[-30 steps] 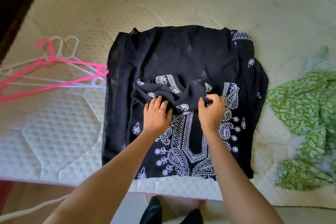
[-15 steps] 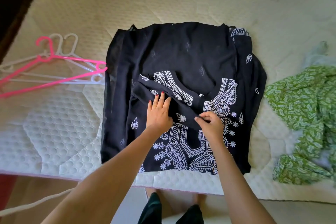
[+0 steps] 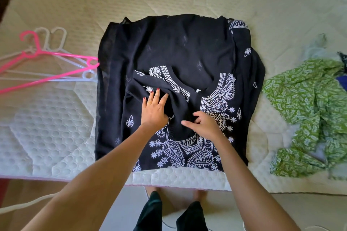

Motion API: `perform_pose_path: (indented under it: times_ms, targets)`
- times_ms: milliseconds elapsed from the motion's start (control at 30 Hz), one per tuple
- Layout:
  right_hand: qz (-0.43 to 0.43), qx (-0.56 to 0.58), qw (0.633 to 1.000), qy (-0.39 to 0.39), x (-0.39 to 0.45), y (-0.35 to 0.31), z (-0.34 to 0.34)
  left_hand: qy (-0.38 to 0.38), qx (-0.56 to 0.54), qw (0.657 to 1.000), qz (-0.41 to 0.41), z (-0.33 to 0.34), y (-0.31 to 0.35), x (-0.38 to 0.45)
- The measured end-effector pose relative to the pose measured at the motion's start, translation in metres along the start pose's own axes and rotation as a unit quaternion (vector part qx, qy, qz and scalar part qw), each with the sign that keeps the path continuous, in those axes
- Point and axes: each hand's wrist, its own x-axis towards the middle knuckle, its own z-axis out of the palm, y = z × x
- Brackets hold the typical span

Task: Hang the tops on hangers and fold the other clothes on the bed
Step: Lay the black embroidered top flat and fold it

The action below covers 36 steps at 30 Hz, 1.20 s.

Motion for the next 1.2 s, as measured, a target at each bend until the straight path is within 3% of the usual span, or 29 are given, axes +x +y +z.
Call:
perform_pose_path:
  times_ms: [100,233,333,400,467,533,567,600,633,667,700,767,867,933,1033,1133,1200]
  targets:
    - [-0.038,-0.043,0.998,0.04,0.006,-0.009,0.021,-0.004,0.002,1.0,-0.005,0.001,0.003,0.002]
    - [-0.023,0.176,0.97,0.164,0.011,-0.023,0.014,-0.003,0.007,1.0,-0.004,-0.002,0.002,0.007]
    - [-0.016,0.178,0.964,0.196,0.014,-0.017,0.002,-0.007,-0.005,1.0,-0.013,-0.003,-0.003,0.011]
    - [0.006,0.156,0.973,0.169,0.013,-0.011,-0.012,-0.006,-0.015,1.0,-0.023,-0.003,-0.007,0.012]
    - [0.042,0.258,0.961,0.086,0.01,-0.003,-0.028,-0.001,-0.026,0.999,-0.03,-0.004,-0.011,0.011]
    - [0.077,0.481,0.872,-0.033,0.001,-0.002,-0.043,0.016,-0.072,0.996,-0.055,-0.007,-0.015,0.01]
    - [0.08,0.536,0.838,-0.062,-0.001,-0.001,-0.046,0.027,-0.105,0.991,-0.079,-0.008,-0.016,0.01]
    - [0.086,0.521,0.847,-0.058,0.0,0.002,-0.046,0.04,-0.138,0.984,-0.103,-0.009,-0.016,0.011]
    - [0.098,0.433,0.895,-0.037,0.0,0.004,-0.043,0.057,-0.157,0.978,-0.124,-0.009,-0.016,0.013]
    - [0.104,0.275,0.956,-0.001,0.005,0.009,-0.039,0.072,-0.161,0.975,-0.139,-0.01,-0.016,0.015]
    - [0.101,0.106,0.989,0.036,0.007,0.013,-0.035,0.082,-0.144,0.975,-0.145,-0.011,-0.017,0.016]
    - [0.106,-0.095,0.989,0.038,0.01,0.02,-0.03,0.078,-0.076,0.985,-0.132,-0.011,-0.019,0.019]
    - [0.141,-0.228,0.963,-0.029,0.002,0.016,-0.023,0.02,-0.035,0.988,-0.149,-0.014,-0.021,0.017]
    - [0.136,-0.213,0.967,-0.015,0.003,0.014,-0.02,-0.015,-0.045,0.984,-0.173,-0.018,-0.019,0.016]
    - [0.113,-0.046,0.991,-0.055,0.001,0.009,-0.026,-0.062,-0.041,0.979,-0.189,-0.025,-0.016,0.017]
    - [0.099,0.242,0.953,-0.153,-0.009,0.006,-0.038,-0.09,-0.042,0.974,-0.202,-0.028,-0.016,0.017]
    - [0.142,0.233,0.946,-0.175,-0.01,0.014,-0.038,-0.096,-0.049,0.97,-0.217,-0.03,-0.015,0.017]
